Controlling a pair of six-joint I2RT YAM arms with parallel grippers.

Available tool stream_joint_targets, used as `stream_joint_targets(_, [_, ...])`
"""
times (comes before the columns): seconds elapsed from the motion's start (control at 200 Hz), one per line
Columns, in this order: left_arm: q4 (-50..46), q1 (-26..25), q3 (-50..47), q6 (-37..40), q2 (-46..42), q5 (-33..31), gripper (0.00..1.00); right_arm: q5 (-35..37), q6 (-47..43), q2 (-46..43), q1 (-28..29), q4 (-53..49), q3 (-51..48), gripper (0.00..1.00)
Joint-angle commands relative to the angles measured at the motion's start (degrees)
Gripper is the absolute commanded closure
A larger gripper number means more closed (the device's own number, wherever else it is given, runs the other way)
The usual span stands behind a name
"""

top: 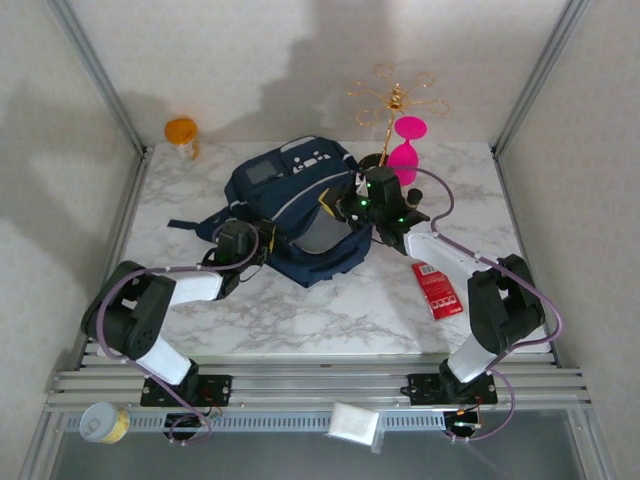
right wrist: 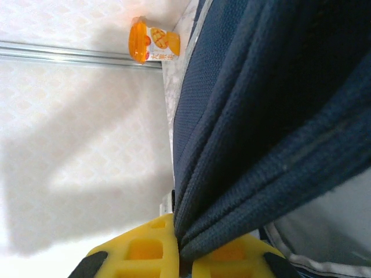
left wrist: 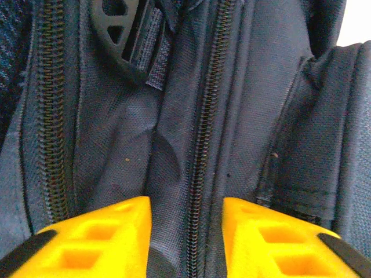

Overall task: Pack the student bag
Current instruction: Zip the student bag at the center of the table.

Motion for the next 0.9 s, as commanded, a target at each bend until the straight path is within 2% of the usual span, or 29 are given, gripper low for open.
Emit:
stream_joint_targets(0.0, [12.6, -1.8, 2.1, -3.8, 2.6, -1.0, 0.71, -3.4, 1.0, -3.3, 0.7, 4.6, -0.1, 1.00])
stream_joint_targets(0.15, [9.0, -3.2, 5.5, -2.3, 2.2, -2.8, 0.84, -2.2, -0.5, -4.2, 0.1, 2.9, -2.1, 1.00])
stream_joint_targets(0.28, [8.4, -3.1, 5.2, -1.8, 1.4, -3.7, 0.95, -0.8, -1.6, -4.9, -0.9, 2.8, -4.2, 0.92])
stream_joint_targets(0.31, [8.0, -3.1, 5.2, -1.8, 1.3, -3.4, 1.00, -0.5, -2.6, -4.8, -1.0, 2.2, -3.9, 0.88])
stream_joint_targets(0.406, [6.5, -3.1, 5.4, -2.5, 0.7, -2.4, 1.00, 3.3, -7.7, -5.0, -1.2, -4.2, -2.4, 0.76])
stream_joint_targets(0.521, [1.0, -3.1, 7.1, -2.3, -0.5, -1.1, 1.00, 7.2, -15.5, -6.3, -0.2, -11.9, -1.8, 0.51])
stream_joint_targets(0.611, [-4.2, -3.4, 8.8, -1.5, -1.8, -1.4, 1.00, 9.9, -21.3, -6.8, 1.6, -19.2, -1.5, 0.42])
stream_joint_targets(0.696, [-7.2, -3.4, 10.0, -0.8, -2.5, -0.8, 1.00, 16.4, -26.8, -7.8, 5.8, -26.0, -0.9, 0.39])
stream_joint_targets(0.776, [-8.0, -3.6, 10.7, -0.6, -2.7, -0.3, 1.00, 15.3, -30.2, -8.4, 9.1, -26.6, -1.2, 0.39])
stream_joint_targets(0.821, [-8.8, -3.7, 11.3, -0.6, -2.7, 0.0, 1.00, 17.0, -32.3, -7.8, 11.7, -28.7, -0.3, 0.38])
stream_joint_targets(0.891, [-9.0, -3.8, 11.7, -1.0, -2.7, 0.7, 1.00, 19.1, -35.3, -6.0, 14.2, -30.8, 1.0, 0.45])
